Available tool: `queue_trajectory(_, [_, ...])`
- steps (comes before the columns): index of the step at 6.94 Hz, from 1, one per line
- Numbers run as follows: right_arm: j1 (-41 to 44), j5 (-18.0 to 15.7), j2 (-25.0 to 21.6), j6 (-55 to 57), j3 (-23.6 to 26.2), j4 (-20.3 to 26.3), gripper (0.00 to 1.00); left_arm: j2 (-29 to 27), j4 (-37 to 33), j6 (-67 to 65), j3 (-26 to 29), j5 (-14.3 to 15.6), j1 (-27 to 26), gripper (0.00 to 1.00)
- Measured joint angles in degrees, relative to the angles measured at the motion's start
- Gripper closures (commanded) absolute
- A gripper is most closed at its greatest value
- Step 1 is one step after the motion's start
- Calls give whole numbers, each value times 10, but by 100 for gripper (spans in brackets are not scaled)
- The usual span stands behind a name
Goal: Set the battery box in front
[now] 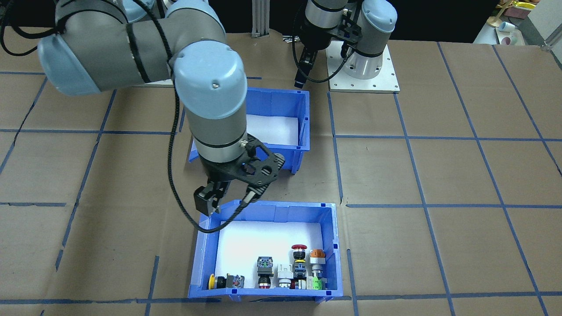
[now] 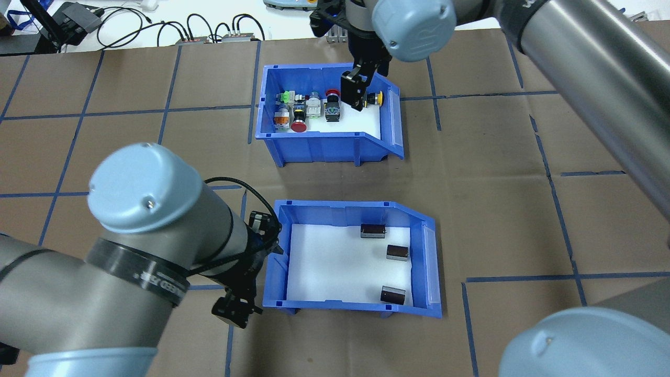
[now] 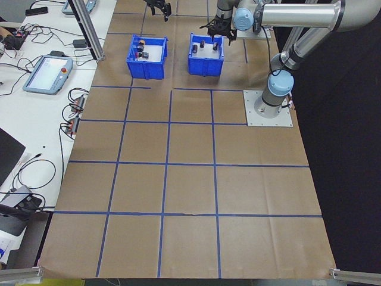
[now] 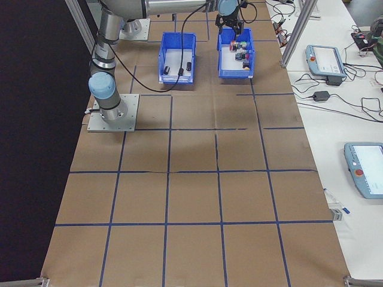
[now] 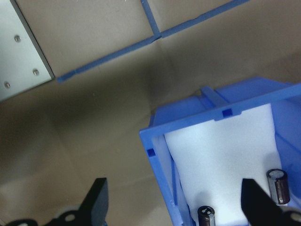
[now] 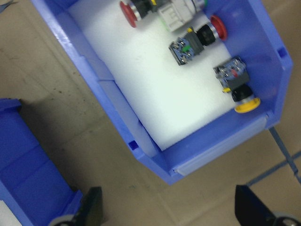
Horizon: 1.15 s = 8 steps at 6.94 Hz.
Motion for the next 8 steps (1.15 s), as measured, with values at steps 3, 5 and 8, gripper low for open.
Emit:
queue_trajectory(3, [60,1,34,-152,-9,-37,0,-54,94,-102,-38,-23,-57,1])
queue_trajectory(5, [78,-1,57,-170,-11,-62,0,-93,160,-151,-58,-27,-85,1])
queue_trajectory(8, [80,-1,100,-174,-9,-66,0,-119,188,-161,-78,-21,-100,27])
